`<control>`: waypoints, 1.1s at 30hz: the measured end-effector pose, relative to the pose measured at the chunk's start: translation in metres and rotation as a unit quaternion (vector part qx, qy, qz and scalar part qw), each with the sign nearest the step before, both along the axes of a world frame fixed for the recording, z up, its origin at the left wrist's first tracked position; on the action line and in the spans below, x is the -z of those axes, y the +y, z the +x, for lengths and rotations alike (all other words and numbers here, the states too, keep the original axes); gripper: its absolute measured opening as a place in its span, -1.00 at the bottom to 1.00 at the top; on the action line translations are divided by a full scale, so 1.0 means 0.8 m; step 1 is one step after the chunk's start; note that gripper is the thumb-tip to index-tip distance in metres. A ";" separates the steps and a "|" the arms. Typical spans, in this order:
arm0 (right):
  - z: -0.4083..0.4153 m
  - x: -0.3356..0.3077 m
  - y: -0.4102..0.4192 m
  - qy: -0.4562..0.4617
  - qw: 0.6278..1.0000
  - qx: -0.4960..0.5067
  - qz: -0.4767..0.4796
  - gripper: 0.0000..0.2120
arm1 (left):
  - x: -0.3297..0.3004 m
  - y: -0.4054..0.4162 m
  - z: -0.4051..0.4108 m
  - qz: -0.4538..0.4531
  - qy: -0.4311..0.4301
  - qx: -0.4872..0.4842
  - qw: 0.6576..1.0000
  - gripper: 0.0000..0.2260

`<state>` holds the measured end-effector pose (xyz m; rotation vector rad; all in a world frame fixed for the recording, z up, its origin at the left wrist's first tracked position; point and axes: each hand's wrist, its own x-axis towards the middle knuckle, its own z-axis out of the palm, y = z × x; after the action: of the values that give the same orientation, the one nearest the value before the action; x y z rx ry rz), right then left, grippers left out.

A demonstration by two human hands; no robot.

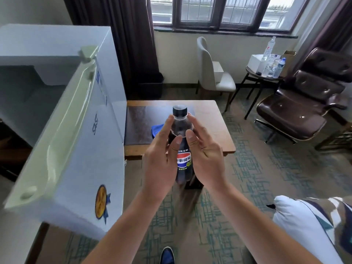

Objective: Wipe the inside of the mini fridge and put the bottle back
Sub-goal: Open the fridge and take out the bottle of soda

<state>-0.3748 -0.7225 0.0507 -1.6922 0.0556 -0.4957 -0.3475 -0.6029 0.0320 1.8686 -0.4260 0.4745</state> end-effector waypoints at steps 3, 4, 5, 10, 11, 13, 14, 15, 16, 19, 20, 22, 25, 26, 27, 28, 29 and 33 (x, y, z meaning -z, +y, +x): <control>0.052 0.005 -0.012 0.003 1.000 -0.002 0.011 -0.60 | 0.006 -0.011 0.049 -0.007 0.018 -0.008 1.000 -0.52; 0.068 0.007 -0.014 0.007 1.000 -0.009 0.016 -0.61 | 0.007 -0.013 0.064 -0.014 0.030 -0.012 0.999 -0.53; 0.084 0.009 -0.016 0.010 1.000 -0.017 0.019 -0.61 | 0.009 -0.015 0.078 -0.023 0.040 -0.016 0.999 -0.54; 0.170 0.024 -0.033 0.032 0.998 -0.052 0.034 -0.61 | 0.022 -0.024 0.158 -0.027 0.076 -0.026 0.996 -0.57; 0.188 0.028 -0.038 0.038 0.997 -0.061 0.040 -0.61 | 0.024 -0.027 0.173 -0.020 0.077 -0.033 0.996 -0.57; 0.223 0.037 -0.048 0.044 0.994 -0.083 0.051 -0.61 | 0.030 -0.035 0.203 -0.008 0.073 -0.048 0.996 -0.56; 0.240 0.041 -0.053 0.045 0.993 -0.095 0.055 -0.61 | 0.033 -0.040 0.218 -0.005 0.073 -0.053 0.996 -0.55; 0.258 0.045 -0.060 0.045 0.991 -0.107 0.059 -0.61 | 0.035 -0.045 0.233 -0.003 0.075 -0.057 0.996 -0.54; 0.276 0.048 -0.068 0.047 0.990 -0.118 0.062 -0.61 | 0.037 -0.051 0.248 0.000 0.074 -0.059 0.996 -0.52; 0.329 0.054 -0.093 0.052 0.985 -0.150 0.067 -0.57 | 0.039 -0.076 0.292 0.005 0.072 -0.079 0.994 -0.51; 0.346 0.055 -0.100 0.048 0.984 -0.156 0.065 -0.56 | 0.038 -0.083 0.306 0.001 0.075 -0.083 0.994 -0.52; 0.377 0.056 -0.115 0.038 0.983 -0.169 0.064 -0.56 | 0.038 -0.098 0.332 -0.011 0.074 -0.088 0.993 -0.54; 0.422 0.055 -0.135 0.036 0.979 -0.189 0.065 -0.54 | 0.039 -0.118 0.372 -0.012 0.064 -0.099 0.993 -0.56; 0.435 0.056 -0.141 0.040 0.978 -0.193 0.069 -0.55 | 0.039 -0.123 0.385 -0.011 0.063 -0.100 0.993 -0.56; 0.449 0.058 -0.146 0.043 0.977 -0.197 0.074 -0.55 | 0.040 -0.128 0.398 -0.011 0.062 -0.099 0.993 -0.57; 0.462 0.061 -0.151 0.044 0.975 -0.201 0.077 -0.55 | 0.041 -0.132 0.410 -0.011 0.062 -0.095 0.993 -0.57; 0.475 0.066 -0.156 0.046 0.974 -0.206 0.080 -0.54 | 0.042 -0.135 0.422 -0.016 0.064 -0.090 0.994 -0.57; 0.520 0.086 -0.164 0.069 0.965 -0.228 0.107 -0.54 | 0.054 -0.143 0.463 -0.048 0.097 -0.075 0.991 -0.57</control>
<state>0.0414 -0.8534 -0.0182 -1.4636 -0.1720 -0.0233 0.0228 -0.7171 -0.0111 1.8412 -0.1309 0.4012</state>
